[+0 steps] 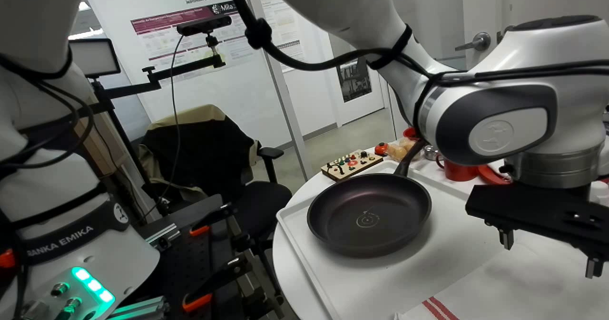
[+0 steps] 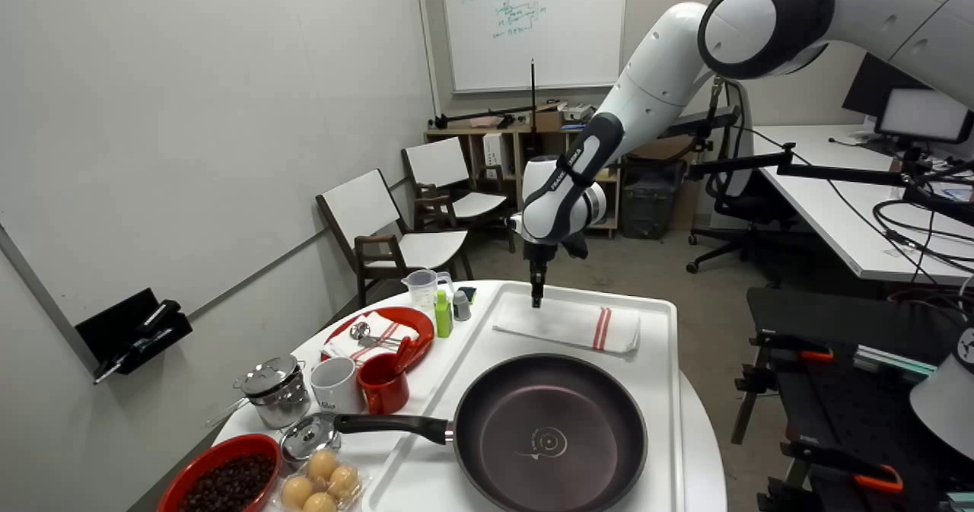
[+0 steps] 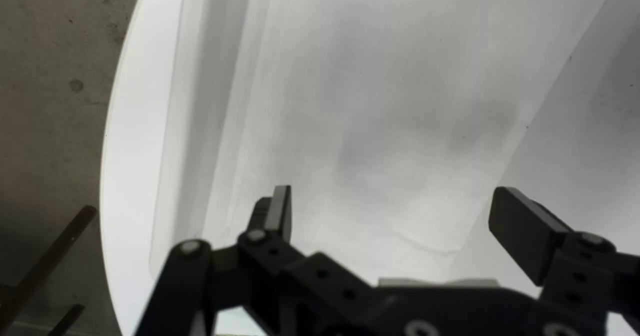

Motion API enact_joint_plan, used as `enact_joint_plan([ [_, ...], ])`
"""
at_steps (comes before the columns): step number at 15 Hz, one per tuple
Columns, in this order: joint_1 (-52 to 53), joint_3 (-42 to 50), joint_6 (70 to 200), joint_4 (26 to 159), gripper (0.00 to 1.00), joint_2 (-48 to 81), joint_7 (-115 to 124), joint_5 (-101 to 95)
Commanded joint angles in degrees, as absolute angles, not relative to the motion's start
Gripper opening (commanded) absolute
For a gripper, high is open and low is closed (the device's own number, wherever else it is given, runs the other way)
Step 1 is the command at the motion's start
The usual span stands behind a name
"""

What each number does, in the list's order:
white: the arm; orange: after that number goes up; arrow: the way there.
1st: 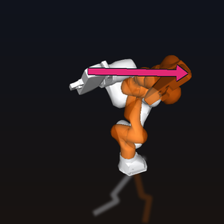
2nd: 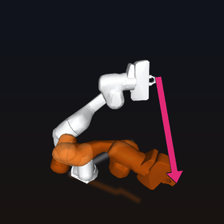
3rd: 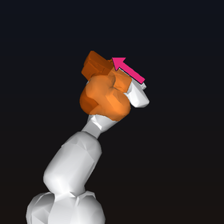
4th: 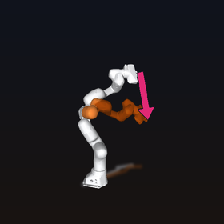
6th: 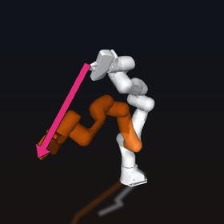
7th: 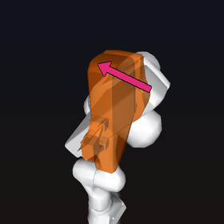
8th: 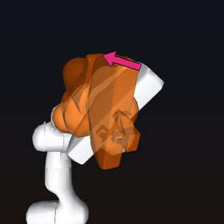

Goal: Use the tissue to wipe the pan

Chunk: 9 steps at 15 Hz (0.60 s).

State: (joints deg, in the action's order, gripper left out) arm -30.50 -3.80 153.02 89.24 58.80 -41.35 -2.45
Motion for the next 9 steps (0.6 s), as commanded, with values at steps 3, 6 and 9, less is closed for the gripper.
enact_joint_plan([
  [3,-26.8,0.4,152.1,86.4,1.0,63.0,-34.4,-2.7],
  [6,-25.5,1.4,151.8,85.7,1.0,64.5,-31.7,-3.2],
  [9,-23.8,2.7,150.7,83.0,1.0,67.1,-28.5,-3.8],
])
